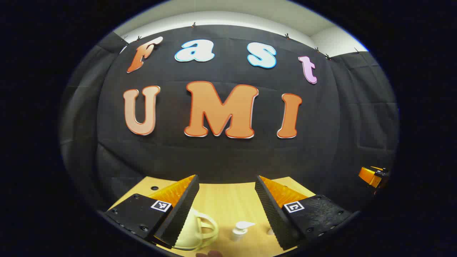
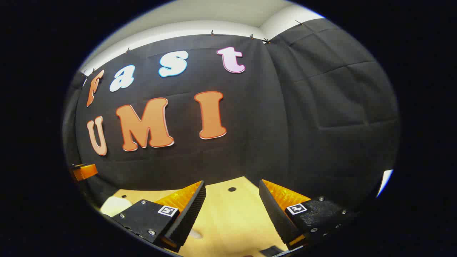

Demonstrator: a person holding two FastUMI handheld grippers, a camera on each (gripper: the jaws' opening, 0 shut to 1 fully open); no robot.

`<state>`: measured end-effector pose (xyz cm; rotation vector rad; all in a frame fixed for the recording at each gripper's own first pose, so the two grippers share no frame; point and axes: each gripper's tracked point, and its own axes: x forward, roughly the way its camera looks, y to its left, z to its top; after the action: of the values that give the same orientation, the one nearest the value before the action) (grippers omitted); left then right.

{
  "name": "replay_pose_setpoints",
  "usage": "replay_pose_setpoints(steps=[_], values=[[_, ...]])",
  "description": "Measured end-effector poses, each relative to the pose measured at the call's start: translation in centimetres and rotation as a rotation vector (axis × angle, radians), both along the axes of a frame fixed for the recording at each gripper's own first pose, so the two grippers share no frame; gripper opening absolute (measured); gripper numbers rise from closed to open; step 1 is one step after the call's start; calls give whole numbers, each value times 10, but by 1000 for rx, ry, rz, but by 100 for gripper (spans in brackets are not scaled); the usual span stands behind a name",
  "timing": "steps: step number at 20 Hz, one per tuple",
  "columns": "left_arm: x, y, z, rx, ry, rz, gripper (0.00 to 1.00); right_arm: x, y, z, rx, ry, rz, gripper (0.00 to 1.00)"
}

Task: First open the suitcase, pack the skin care products into it, and then close the suitcase.

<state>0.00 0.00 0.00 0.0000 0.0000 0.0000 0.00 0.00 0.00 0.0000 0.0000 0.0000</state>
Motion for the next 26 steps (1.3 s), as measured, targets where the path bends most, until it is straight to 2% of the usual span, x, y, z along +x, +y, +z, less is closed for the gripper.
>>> replay_pose_setpoints(steps=[1,4,5,6,7,8,10,11,14,16,17,18,21,26], values=[[-6,15,0,7,-6,12,98,-2,14,0,-6,-6,6,95],[-21,38,-3,-13,-24,38,96,-1,48,-3,-72,4,41,95],[-23,45,-5,-16,-16,55,98,-1,57,-4,-79,22,63,100],[-24,49,-6,-17,-15,79,96,1,66,-3,-75,31,91,95],[-23,53,-5,-16,-12,98,98,4,73,-1,-74,38,119,95],[-23,55,-7,-25,-5,116,98,9,78,1,-81,44,142,100],[-24,53,-8,-65,4,137,98,18,83,5,-101,53,183,100],[-23,54,-7,-75,4,156,99,23,86,6,-112,56,211,95],[-23,59,-5,-59,-1,231,96,37,93,3,-123,85,277,95],[-25,59,-8,-72,-4,258,99,45,102,1,-108,102,323,95],[-25,59,-8,-75,-10,263,96,49,104,0,-107,105,333,95],[-26,60,-7,-71,-17,268,99,52,106,-1,-111,108,334,95],[-20,66,-16,-12,10,261,98,51,116,-7,-108,116,328,95],[-8,69,-29,94,58,174,99,39,128,-20,-89,120,286,95]])
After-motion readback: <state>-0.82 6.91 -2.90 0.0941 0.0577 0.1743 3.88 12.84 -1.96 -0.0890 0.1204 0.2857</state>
